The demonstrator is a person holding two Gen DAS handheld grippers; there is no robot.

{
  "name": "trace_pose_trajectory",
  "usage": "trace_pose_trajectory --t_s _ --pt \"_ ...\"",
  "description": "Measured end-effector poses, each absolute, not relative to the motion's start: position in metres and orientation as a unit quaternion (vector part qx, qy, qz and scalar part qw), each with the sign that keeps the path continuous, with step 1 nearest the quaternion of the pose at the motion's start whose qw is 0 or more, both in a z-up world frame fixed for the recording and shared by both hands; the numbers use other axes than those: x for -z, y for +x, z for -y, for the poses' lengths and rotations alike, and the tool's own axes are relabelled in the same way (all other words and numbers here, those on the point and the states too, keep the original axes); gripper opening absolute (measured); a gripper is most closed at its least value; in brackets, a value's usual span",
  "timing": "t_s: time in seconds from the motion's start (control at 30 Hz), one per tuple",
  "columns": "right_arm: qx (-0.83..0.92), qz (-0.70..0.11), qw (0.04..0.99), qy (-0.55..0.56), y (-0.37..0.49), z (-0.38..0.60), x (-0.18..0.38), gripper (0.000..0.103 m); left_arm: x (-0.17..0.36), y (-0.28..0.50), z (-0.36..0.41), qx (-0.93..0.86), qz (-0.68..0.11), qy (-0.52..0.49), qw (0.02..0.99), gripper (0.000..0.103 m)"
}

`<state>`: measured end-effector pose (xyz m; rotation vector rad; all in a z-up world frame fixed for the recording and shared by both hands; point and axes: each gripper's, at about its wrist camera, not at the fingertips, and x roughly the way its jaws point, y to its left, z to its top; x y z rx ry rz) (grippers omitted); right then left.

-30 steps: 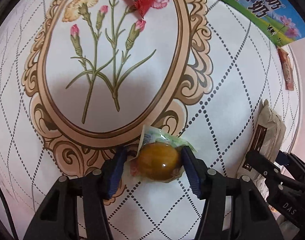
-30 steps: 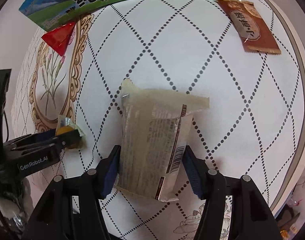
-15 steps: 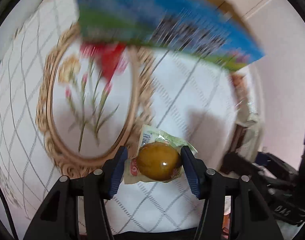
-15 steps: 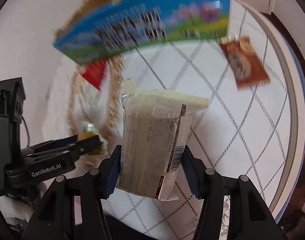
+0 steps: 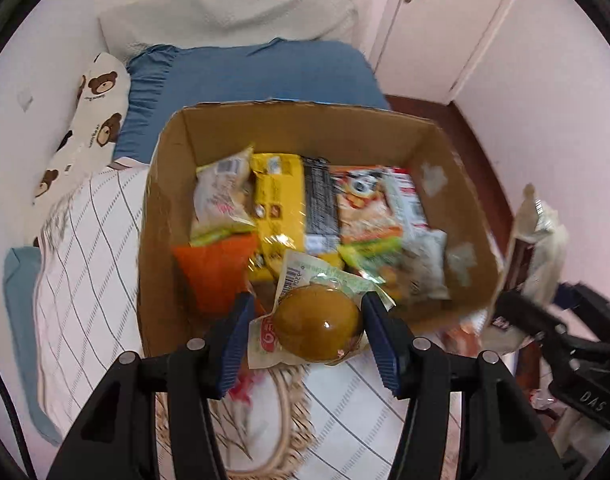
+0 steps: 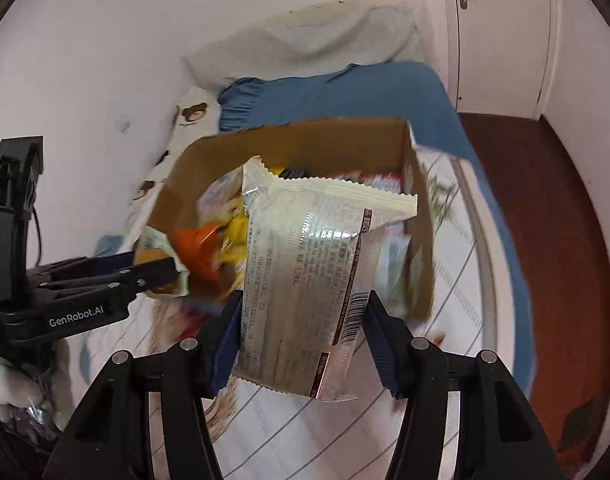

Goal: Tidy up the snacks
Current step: 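Carry both items into the box and open both tools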

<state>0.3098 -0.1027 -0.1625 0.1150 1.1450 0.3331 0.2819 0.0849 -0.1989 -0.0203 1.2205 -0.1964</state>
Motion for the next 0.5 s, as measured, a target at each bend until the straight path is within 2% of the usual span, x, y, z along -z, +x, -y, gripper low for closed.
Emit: trace_pose_trajectory --t_s 0.27,0.43,0.47,0.5 --pt "-0.118 -0.574 0.810 -0.035 0.377 0.078 0.204 0.060 0.264 0.326 -0.084 0.053 -0.622 0.041 0.781 0.053" --pt "-0.115 -0.613 0.779 -0.064 0.391 0.066 0.235 0.063 0.291 0.333 -0.088 0.044 -0.655 0.025 0.754 0.055" --pt "-0.111 -0.630 0.766 -0.066 0.393 0.065 0.243 0.065 0.294 0.334 -0.089 0.042 -0.658 0.023 0.752 0.056" --pt "-0.110 -0.639 0.758 -0.065 0.394 0.065 0.252 0.079 0.295 0.333 -0.092 0.042 -0.657 0.016 0.753 0.062"
